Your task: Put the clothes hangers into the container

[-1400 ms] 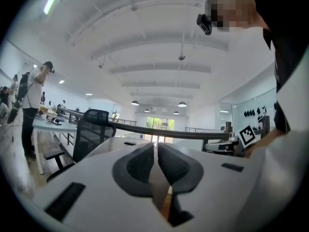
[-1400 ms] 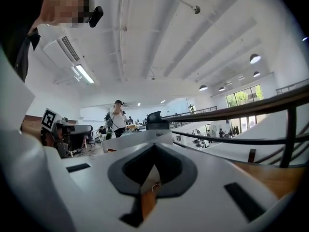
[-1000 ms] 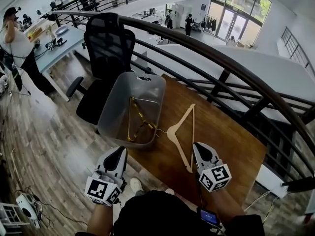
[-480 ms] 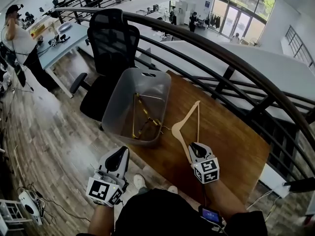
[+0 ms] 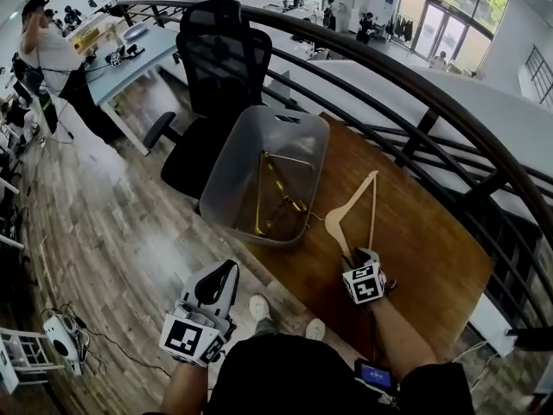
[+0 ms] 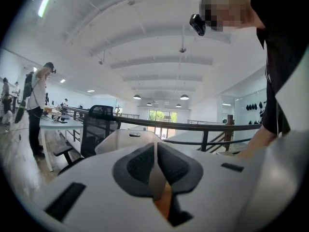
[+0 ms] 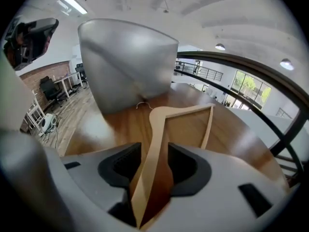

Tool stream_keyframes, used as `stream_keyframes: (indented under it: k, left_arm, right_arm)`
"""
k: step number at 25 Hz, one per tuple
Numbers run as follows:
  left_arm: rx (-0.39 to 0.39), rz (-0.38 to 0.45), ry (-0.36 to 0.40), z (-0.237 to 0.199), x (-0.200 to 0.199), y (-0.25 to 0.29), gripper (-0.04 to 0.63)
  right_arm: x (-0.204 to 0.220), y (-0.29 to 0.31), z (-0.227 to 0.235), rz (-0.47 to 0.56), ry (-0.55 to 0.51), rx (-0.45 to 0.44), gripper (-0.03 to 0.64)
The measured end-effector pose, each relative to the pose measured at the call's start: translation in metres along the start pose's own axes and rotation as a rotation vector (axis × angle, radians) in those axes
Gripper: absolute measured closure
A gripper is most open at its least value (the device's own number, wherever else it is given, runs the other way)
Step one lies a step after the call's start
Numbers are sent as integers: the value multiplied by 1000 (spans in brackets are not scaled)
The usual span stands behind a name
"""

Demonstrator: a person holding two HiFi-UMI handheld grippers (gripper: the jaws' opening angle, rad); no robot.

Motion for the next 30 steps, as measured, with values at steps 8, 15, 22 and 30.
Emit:
stream_keyframes:
  k: [8, 15, 22, 30]
  left_arm:
    - [-6, -52, -12, 10, 12, -7, 568]
    - [33, -76, -21, 25, 20, -2, 568]
    - [76, -116, -44, 41, 43, 7, 568]
    - [115, -222, -40, 70, 87, 20, 568]
  right_arm:
    - [13, 11, -3, -56, 35, -12, 450]
    - [28, 0, -6, -62, 102, 23, 526]
    - [56, -22, -13, -83, 126, 5, 532]
    - [94, -56, -33, -112, 123, -45, 532]
Point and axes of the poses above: the fingertips, and each gripper's own axes: y forward along the fingers, z to its right, x out of its underside, the point moved 7 cm from there along -y, backward along the fingers, and after that the axes turned 2 degrees about -z, right-handed, at the moved point
